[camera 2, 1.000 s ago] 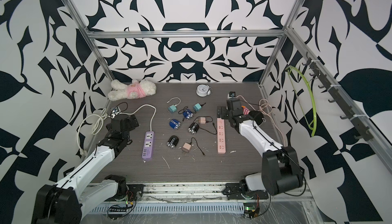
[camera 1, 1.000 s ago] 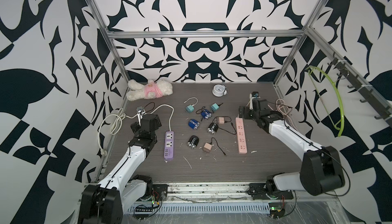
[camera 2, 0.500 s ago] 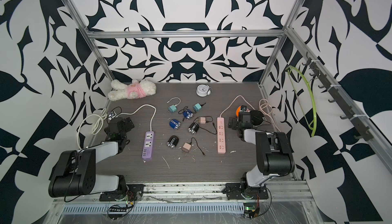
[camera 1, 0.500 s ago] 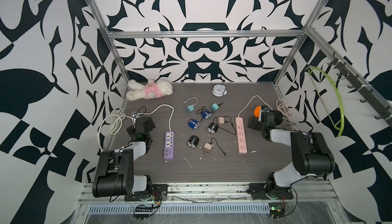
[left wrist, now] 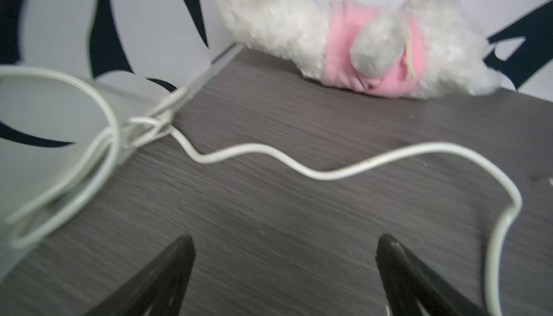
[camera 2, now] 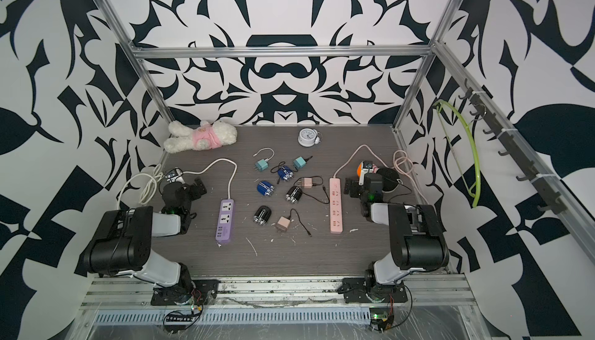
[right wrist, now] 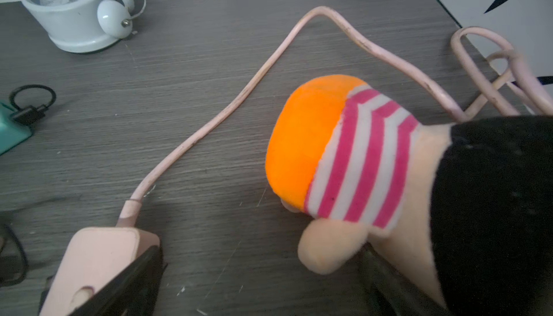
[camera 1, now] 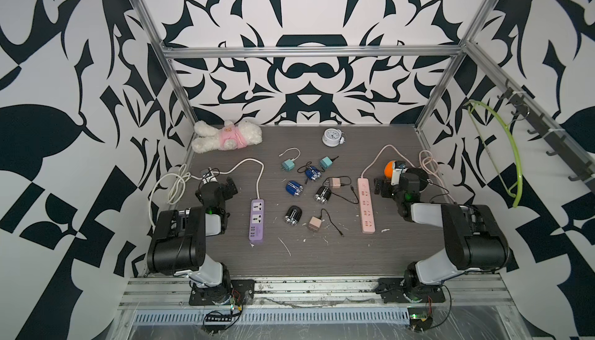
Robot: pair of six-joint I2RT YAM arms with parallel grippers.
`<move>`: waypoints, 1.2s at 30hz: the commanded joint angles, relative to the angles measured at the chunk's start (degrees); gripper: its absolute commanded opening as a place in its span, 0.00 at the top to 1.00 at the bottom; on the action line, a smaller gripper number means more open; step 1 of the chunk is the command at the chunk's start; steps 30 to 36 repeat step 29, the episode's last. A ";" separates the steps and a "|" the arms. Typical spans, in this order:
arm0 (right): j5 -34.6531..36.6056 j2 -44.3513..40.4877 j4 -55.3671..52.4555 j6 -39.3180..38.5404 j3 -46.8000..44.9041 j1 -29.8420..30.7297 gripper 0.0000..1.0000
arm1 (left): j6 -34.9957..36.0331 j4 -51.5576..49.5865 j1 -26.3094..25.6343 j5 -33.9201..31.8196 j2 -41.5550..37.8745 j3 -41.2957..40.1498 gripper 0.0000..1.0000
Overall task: Unplug the electric shaver
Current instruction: Reset both arms
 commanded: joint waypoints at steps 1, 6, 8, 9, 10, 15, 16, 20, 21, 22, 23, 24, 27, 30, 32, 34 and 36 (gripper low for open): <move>4.37 -0.29 12.57 -0.94 -3.63 1.82 0.00 | 2.20 2.94 -0.22 2.65 0.30 0.93 0.01; 6.41 1.20 15.12 -3.75 -4.73 4.25 0.00 | 2.14 1.19 -0.21 2.69 -0.31 1.27 0.01; 6.54 1.35 15.96 -3.61 -4.99 4.32 0.00 | 2.22 1.84 -0.22 2.69 -0.20 1.17 0.01; 6.64 1.06 15.45 -3.65 -5.01 4.42 0.00 | 2.15 1.38 -0.25 2.69 -0.32 1.25 0.01; 6.58 1.15 16.10 -3.61 -5.17 4.42 0.00 | 2.13 1.14 -0.26 2.69 -0.42 1.23 0.01; 6.39 1.00 15.79 -3.81 -5.15 4.38 0.00 | 2.19 1.45 -0.23 2.69 -0.33 1.21 0.01; 6.32 1.00 15.82 -3.84 -5.13 4.42 0.00 | 2.13 1.41 -0.27 2.69 -0.34 1.22 0.01; 6.37 1.75 16.45 -4.00 -5.05 4.42 0.00 | 2.13 1.43 -0.24 2.69 -0.33 1.24 0.01; 6.45 1.72 16.29 -3.98 -4.85 4.42 0.00 | 2.15 1.43 -0.26 2.69 -0.33 1.21 0.01; 6.61 1.43 15.66 -3.98 -4.74 4.43 0.00 | 2.18 1.41 -0.25 2.69 -0.33 1.24 0.01; 6.92 1.55 15.74 -4.05 -4.73 4.58 0.00 | 2.14 1.49 -0.25 2.69 -0.33 1.21 0.01; 7.00 1.58 15.91 -4.18 -4.73 4.74 0.00 | 2.14 1.42 -0.20 2.69 -0.38 1.22 0.01; 6.65 1.24 15.57 -4.02 -4.80 4.75 0.00 | 2.18 1.44 -0.26 2.71 -0.33 1.22 0.01; 6.71 1.04 15.45 -4.06 -4.91 4.77 0.00 | 2.16 1.46 -0.24 2.69 -0.31 1.22 0.01; 6.71 1.04 15.45 -4.06 -4.91 4.77 0.00 | 2.16 1.46 -0.24 2.69 -0.31 1.22 0.01; 6.71 1.04 15.45 -4.06 -4.91 4.77 0.00 | 2.16 1.46 -0.24 2.69 -0.31 1.22 0.01; 6.71 1.04 15.45 -4.06 -4.91 4.77 0.00 | 2.16 1.46 -0.24 2.69 -0.31 1.22 0.01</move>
